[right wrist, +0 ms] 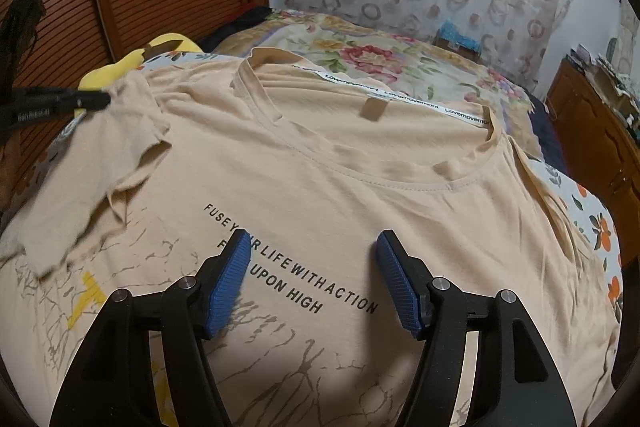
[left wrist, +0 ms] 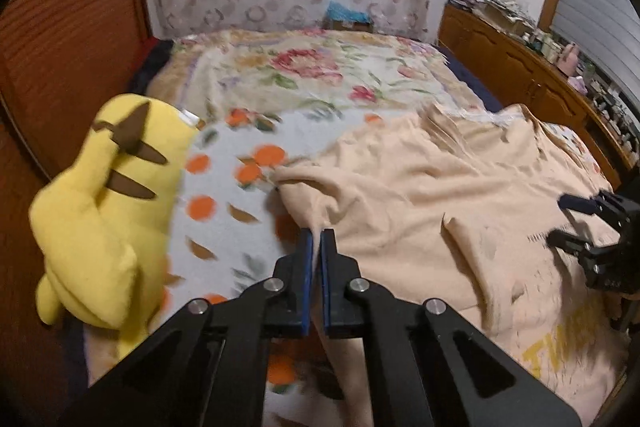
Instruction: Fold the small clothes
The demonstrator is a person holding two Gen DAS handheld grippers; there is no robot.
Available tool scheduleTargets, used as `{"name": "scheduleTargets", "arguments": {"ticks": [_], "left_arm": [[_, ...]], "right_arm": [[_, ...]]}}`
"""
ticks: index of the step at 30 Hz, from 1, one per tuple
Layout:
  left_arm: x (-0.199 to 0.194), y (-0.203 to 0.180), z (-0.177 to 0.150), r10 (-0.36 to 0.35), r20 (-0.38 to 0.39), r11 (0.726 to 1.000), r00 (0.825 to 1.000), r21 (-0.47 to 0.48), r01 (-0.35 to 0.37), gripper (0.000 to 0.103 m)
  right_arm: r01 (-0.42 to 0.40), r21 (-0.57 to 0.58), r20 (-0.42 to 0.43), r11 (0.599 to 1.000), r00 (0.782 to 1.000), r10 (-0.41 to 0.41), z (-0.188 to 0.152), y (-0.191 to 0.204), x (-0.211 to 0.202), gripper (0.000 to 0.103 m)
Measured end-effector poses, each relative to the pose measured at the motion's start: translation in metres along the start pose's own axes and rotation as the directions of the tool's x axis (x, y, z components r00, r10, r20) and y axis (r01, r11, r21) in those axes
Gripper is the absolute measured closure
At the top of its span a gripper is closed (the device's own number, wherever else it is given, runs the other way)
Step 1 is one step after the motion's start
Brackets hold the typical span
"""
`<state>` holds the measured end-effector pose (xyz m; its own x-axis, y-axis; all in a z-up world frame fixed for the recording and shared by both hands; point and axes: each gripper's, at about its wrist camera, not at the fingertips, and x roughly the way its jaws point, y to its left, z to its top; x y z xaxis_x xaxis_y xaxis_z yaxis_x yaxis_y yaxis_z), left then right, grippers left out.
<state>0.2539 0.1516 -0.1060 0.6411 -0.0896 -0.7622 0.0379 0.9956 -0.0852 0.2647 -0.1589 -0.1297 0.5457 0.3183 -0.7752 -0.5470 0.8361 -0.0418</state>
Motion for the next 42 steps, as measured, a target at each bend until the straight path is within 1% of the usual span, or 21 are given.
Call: {"name": "scheduleTargets", "arguments": {"ticks": [4,6,7,10,13,15,16,17,19,22,25,28,32,33,34,37,40,42], "left_arm": [[-0.004,0.015,0.010,0.071,0.026,0.997,0.997,0.024,-0.072,0.102],[-0.005,0.019,0.014,0.131,0.045,0.991,0.990,0.033,-0.133,0.102],[-0.006,0.023,0.015,0.145,0.053,0.989,0.988,0.028,-0.147,0.102],[-0.009,0.037,0.015,0.106,0.060,0.994,0.993,-0.021,-0.105,0.102],[-0.018,0.037,0.010,0.053,0.085,0.999,0.995,-0.018,-0.052,0.101],[-0.023,0.032,0.007,0.008,0.082,1.000,0.997,0.003,-0.008,0.092],[-0.027,0.028,0.004,-0.028,0.077,0.999,0.997,0.018,0.026,0.080],[-0.030,0.024,0.002,-0.040,0.075,0.999,0.996,0.030,0.038,0.068],[-0.036,0.012,-0.003,-0.056,0.072,0.997,0.996,0.062,0.051,0.066],[-0.038,-0.009,-0.011,-0.091,0.035,0.990,0.995,0.114,0.087,0.060],[-0.031,-0.027,-0.016,-0.073,0.012,0.987,0.997,0.147,0.070,0.059],[-0.015,-0.041,-0.019,-0.074,-0.022,0.984,0.997,0.159,0.077,0.059],[0.009,-0.050,-0.023,-0.058,-0.070,0.987,0.996,0.149,0.068,0.059],[0.013,-0.052,-0.024,-0.053,-0.073,0.987,0.996,0.147,0.063,0.059],[0.013,-0.054,-0.023,-0.048,-0.054,0.987,0.997,0.149,0.056,0.059],[0.015,-0.058,-0.022,-0.048,-0.053,0.988,0.997,0.142,0.055,0.058],[0.017,-0.062,-0.017,-0.040,-0.054,0.987,0.998,0.153,0.048,0.058],[0.015,-0.068,-0.016,-0.066,-0.050,0.985,0.997,0.158,0.073,0.058]], "right_arm": [[0.000,-0.001,0.000,1.000,1.000,0.000,0.000,0.000,0.000,0.036],[0.000,0.000,0.000,1.000,1.000,0.000,0.000,0.000,0.000,0.036],[0.000,-0.001,0.000,1.000,1.000,0.000,-0.001,-0.001,0.000,0.036],[0.001,-0.001,0.000,1.000,1.000,-0.001,-0.002,-0.001,0.000,0.036],[0.001,-0.001,0.000,1.000,1.000,-0.001,-0.001,0.000,0.000,0.035],[0.000,-0.001,0.000,1.000,1.000,0.000,-0.001,-0.001,0.001,0.035],[0.001,-0.002,0.000,1.000,1.000,-0.001,-0.001,0.000,0.000,0.035],[0.001,-0.001,0.000,1.000,1.000,-0.001,-0.001,-0.001,0.000,0.035],[0.001,-0.002,0.000,1.000,1.000,-0.001,-0.001,0.000,0.000,0.035],[0.001,-0.002,0.000,1.000,1.000,-0.001,-0.001,0.000,0.000,0.035],[0.001,-0.002,0.000,1.000,1.000,-0.001,-0.001,0.000,0.000,0.035],[0.002,-0.003,0.000,1.000,1.000,-0.002,-0.001,0.000,0.000,0.035],[0.001,-0.003,0.000,1.000,1.000,-0.001,-0.001,0.000,0.000,0.035],[0.001,-0.003,0.000,1.000,1.000,-0.001,-0.001,0.001,0.000,0.035],[0.002,-0.003,0.000,1.000,1.000,-0.002,-0.001,0.001,0.000,0.035],[0.002,-0.004,0.000,1.000,1.000,-0.002,-0.001,0.000,0.001,0.034],[0.001,-0.003,0.000,1.000,1.000,-0.001,-0.001,0.000,0.000,0.034],[0.001,-0.003,0.000,1.000,1.000,-0.001,-0.001,0.000,0.001,0.034]]}}
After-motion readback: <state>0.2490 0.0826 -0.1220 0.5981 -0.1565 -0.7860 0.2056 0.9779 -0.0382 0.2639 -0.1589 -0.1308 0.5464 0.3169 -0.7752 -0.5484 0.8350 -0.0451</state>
